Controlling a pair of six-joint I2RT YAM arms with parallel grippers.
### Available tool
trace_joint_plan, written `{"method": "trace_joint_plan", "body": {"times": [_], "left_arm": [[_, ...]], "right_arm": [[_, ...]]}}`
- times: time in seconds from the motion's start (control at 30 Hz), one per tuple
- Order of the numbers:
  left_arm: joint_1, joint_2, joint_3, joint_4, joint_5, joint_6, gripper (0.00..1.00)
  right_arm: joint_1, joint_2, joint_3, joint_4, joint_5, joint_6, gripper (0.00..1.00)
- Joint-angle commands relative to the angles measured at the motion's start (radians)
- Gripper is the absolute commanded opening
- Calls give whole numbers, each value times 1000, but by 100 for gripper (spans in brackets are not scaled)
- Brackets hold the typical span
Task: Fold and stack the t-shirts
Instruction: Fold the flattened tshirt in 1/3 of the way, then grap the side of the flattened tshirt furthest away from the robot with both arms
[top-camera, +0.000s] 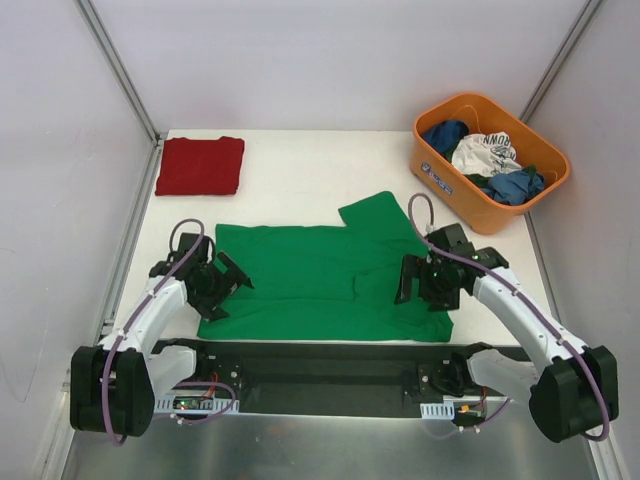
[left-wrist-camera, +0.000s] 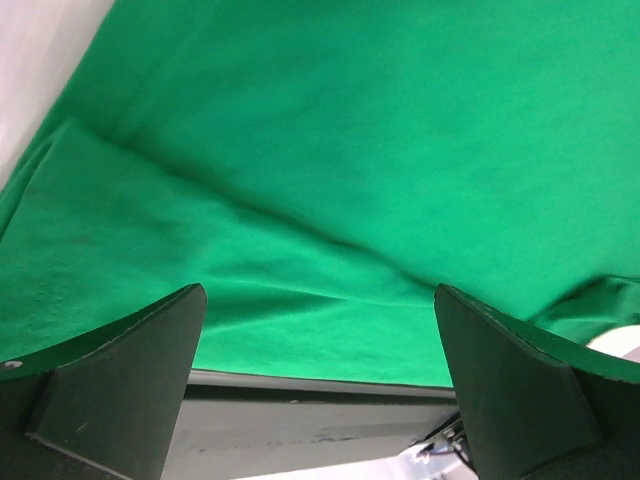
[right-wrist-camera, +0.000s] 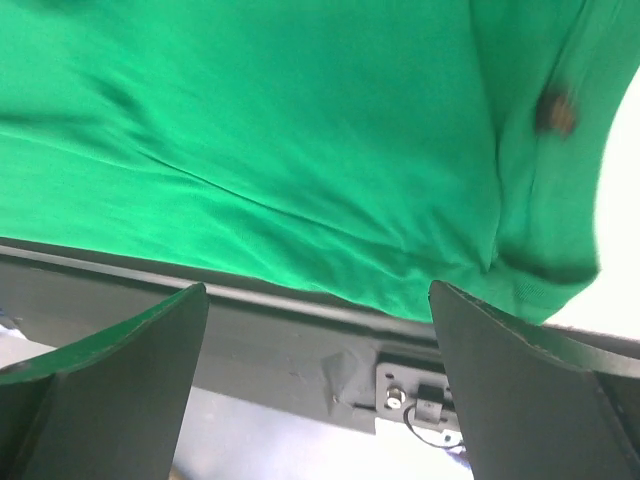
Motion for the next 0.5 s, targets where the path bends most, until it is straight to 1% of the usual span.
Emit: {"method": "trace_joint_plan", "body": {"times": [0.0, 0.03, 0.07, 0.1, 0.13, 0.17, 0.2, 0.23, 0.27, 0.3, 0.33, 0.37, 0.4, 0.43, 0.47], "left_arm": [[0, -3, 206, -60, -76, 77, 99], [0, 23, 233, -59, -101, 87, 99], [0, 43, 263, -60, -157, 94, 99], [3, 65, 325, -62, -185, 113, 99], [5, 120, 359, -63, -202, 125, 99], [8, 154, 394, -63, -222, 139, 99], [9, 190, 463, -63, -222, 165, 99], [9, 261, 496, -66, -251, 173, 99], [18, 298, 528, -70, -259, 180, 99], [28, 333, 584, -71, -268, 180, 99], [35, 400, 611, -74, -271, 173, 99], [46, 433, 635, -76, -274, 168, 99], [46, 465, 690, -74, -288, 167, 99], [46, 532, 721, -74, -325, 171, 99], [46, 568, 750, -77, -331, 179, 94]], "right_arm": [[3, -15, 173, -4, 106, -97, 97], [3, -8, 199, 26, 126, -110, 97], [3, 3, 246, 45, 181, -119, 97], [3, 38, 279, 60, 190, -136, 97], [3, 63, 309, 85, 232, -152, 97], [3, 93, 387, 88, 270, -157, 97], [3, 159, 421, 88, 284, -159, 97], [3, 190, 450, 105, 290, -163, 97], [3, 218, 483, 114, 304, -162, 97], [4, 267, 522, 128, 303, -162, 97], [3, 288, 543, 154, 298, -168, 97], [1, 310, 563, 162, 295, -171, 97], [3, 357, 605, 165, 299, -177, 97], [3, 382, 625, 165, 306, -180, 97], [0, 406, 648, 160, 318, -205, 97]]}}
